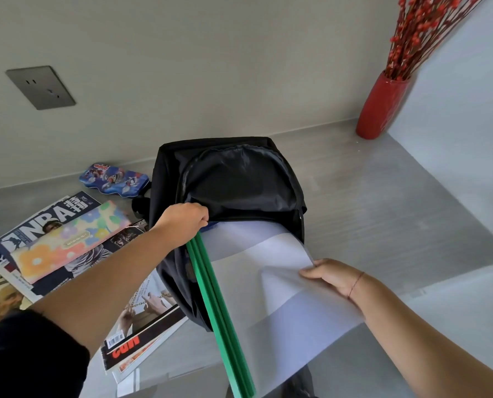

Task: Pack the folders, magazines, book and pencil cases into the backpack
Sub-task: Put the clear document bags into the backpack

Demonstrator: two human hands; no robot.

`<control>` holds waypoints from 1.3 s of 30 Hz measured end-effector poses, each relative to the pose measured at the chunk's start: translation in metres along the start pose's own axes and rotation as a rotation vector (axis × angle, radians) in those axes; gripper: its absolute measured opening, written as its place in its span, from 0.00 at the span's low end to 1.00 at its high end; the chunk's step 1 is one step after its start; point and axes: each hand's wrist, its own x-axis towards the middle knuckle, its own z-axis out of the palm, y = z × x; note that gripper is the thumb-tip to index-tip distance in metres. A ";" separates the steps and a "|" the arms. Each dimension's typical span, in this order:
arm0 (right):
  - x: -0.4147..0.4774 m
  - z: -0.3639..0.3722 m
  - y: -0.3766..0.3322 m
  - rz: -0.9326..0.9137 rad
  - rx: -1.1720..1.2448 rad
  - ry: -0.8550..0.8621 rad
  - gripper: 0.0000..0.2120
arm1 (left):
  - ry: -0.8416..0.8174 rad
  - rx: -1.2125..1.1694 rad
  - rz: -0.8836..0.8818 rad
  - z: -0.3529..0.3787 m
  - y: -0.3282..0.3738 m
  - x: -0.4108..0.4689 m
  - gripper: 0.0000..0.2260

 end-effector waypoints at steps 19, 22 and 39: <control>0.010 -0.007 0.002 0.028 -0.085 0.090 0.06 | 0.041 0.485 0.109 0.003 0.004 -0.017 0.18; 0.009 -0.005 0.000 0.036 -0.101 0.103 0.09 | 0.054 0.556 0.140 -0.001 -0.004 -0.022 0.22; 0.015 0.031 -0.026 -0.108 -0.057 0.095 0.13 | 0.204 0.338 0.212 0.016 0.022 -0.028 0.10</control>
